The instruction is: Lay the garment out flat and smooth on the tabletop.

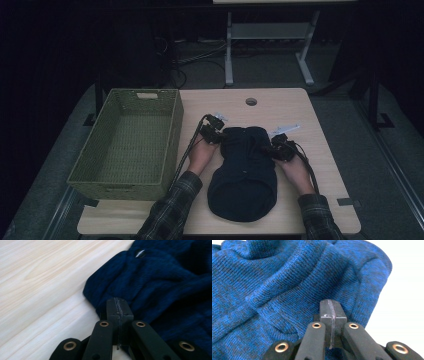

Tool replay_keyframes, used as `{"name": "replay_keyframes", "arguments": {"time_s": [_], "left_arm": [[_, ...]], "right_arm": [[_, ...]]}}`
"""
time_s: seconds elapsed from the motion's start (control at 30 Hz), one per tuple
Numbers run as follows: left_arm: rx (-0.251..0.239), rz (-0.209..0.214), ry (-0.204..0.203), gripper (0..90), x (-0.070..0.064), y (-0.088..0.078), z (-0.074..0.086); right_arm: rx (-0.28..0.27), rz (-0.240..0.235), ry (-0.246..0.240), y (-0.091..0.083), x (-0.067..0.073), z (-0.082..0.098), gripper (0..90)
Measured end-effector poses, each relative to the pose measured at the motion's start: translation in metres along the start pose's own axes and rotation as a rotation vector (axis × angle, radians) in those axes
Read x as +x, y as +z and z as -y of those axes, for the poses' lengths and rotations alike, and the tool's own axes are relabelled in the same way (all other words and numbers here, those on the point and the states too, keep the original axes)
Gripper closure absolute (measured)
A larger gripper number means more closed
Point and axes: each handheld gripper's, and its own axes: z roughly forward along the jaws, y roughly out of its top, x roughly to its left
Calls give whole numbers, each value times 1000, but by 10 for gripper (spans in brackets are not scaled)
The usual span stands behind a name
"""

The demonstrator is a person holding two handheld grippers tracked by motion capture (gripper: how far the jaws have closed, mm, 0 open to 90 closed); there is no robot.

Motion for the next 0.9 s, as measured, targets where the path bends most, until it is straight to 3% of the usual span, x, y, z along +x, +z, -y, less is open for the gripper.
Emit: {"name": "replay_keyframes", "arguments": {"time_s": [0.13, 0.3, 0.47, 0.7, 0.9], "left_arm": [[-4, -35, -13, 899, 6, -1, 1], [5, -106, 7, 899, 7, -1, 1], [0, -121, -2, 898, 8, -4, 2], [-58, -54, 3, 897, -7, -30, 9], [-142, 38, -4, 897, -30, -61, 24]], "right_arm": [[-22, 9, 6, 3, -2, -1, 899], [7, 21, -1, 9, -6, -11, 899], [7, 34, -3, 13, -9, -17, 899], [-16, 3, 0, -1, -5, -15, 896], [-47, -17, 7, -22, 1, -2, 897]]}}
